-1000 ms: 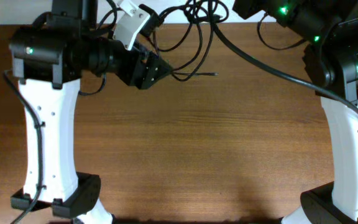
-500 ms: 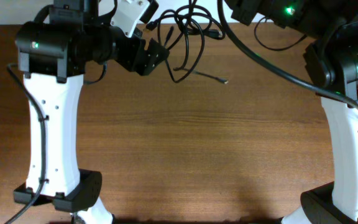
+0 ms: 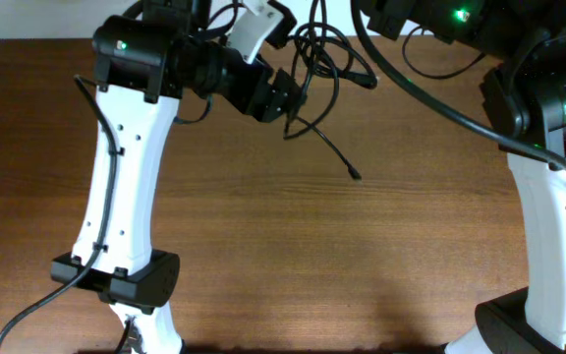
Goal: Untangle cables
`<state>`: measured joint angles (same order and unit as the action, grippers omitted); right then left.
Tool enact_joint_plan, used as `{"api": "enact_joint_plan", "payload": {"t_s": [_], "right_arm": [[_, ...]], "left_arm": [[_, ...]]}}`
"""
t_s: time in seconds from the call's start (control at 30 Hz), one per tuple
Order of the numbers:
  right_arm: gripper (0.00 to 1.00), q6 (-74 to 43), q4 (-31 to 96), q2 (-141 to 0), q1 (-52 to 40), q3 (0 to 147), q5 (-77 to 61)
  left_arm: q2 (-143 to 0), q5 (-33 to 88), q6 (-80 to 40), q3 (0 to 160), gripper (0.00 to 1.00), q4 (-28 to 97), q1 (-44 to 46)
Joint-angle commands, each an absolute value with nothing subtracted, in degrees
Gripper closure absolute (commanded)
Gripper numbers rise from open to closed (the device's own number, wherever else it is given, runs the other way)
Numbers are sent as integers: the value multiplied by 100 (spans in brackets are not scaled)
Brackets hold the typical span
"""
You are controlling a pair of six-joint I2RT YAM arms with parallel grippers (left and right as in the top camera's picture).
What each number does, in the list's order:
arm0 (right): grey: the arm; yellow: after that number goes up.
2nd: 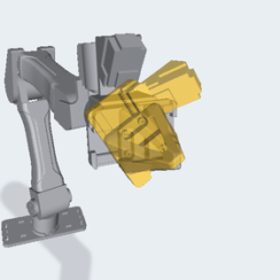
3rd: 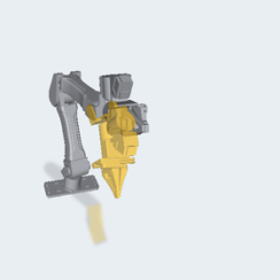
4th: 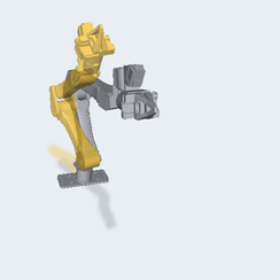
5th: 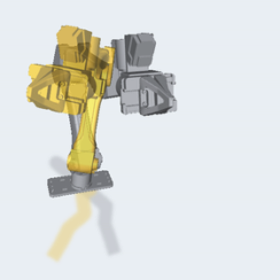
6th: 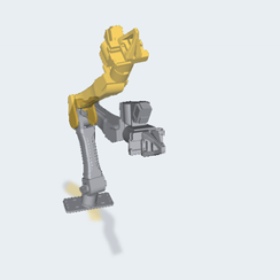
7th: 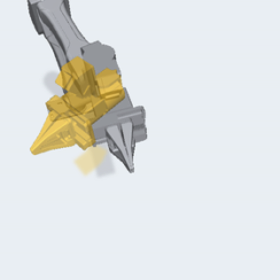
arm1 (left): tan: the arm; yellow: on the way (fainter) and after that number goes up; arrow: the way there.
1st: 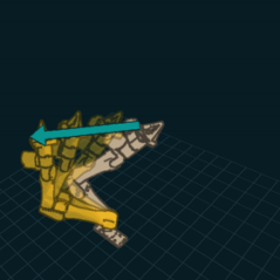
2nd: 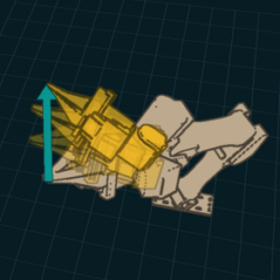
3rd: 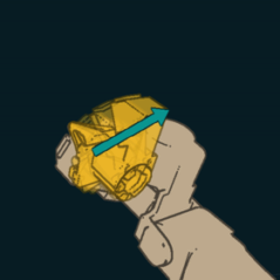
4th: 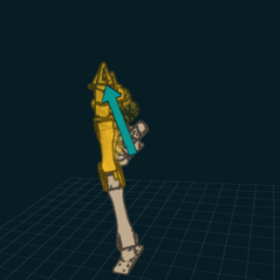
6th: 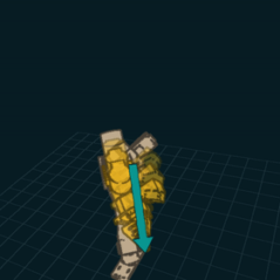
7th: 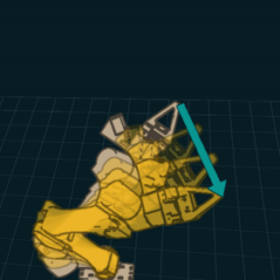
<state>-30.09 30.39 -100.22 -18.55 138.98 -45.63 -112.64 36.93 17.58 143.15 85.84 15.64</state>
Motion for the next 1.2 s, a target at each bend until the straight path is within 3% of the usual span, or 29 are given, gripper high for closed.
{"api": "enact_joint_plan", "payload": {"t_s": [0.0,0.17,0.2,0.23,0.27,0.37,0.4,0.47,0.5,0.7,0.73,0.8,0.9,0.97,1.17], "right_arm": [[96,-3055,3017,-9902,-1826,14027,-4637],[96,-3483,2908,-9902,-1826,14027,-4853],[96,-3485,2788,-9902,-1826,14027,-4987],[96,-3485,2648,-9902,-1826,14027,-5065],[96,-3505,2499,-9902,-1837,14027,-5107],[96,-3618,2495,-9902,-1837,14027,-5352],[96,-3802,2458,-9902,-1837,14029,-5430],[96,-3806,2456,-9902,-1835,14029,-5520],[96,-3852,2449,-9902,-1837,14027,-5603],[96,-4145,1859,-9902,-1835,14029,-6005],[96,-4145,1859,-9902,-1835,14027,-6003],[96,-4143,1859,-9902,-1835,14027,-6005],[96,-4084,1863,-9904,-1824,14027,-6003],[96,-3352,2268,-9929,-1745,14027,-5940],[96,-3120,3221,-10208,30,14009,-5937]], "left_arm": [[-11255,3820,1627,14350,100,8519,1551],[-11255,3822,1588,14350,100,8313,1551],[-11255,3822,1588,14350,49,8315,1551],[-11255,3822,1588,14350,20,8315,1564],[-11255,3820,1590,14350,13,8309,1605],[-11295,3820,1586,14350,29,8060,1754],[-11338,3820,1577,14350,28,8009,1796],[-11428,3815,1570,14350,6,7999,1828],[-11443,3778,1570,14350,1,7999,1828],[-11839,3719,1308,14350,2,7953,1828],[-11957,3723,1269,14350,100,7957,1833],[-12022,3590,1103,14350,100,7948,1831],[-12020,2265,659,14352,100,7981,1702],[-12003,2281,467,14374,100,8062,1391],[-11240,2290,473,14374,100,8871,-211]]}}
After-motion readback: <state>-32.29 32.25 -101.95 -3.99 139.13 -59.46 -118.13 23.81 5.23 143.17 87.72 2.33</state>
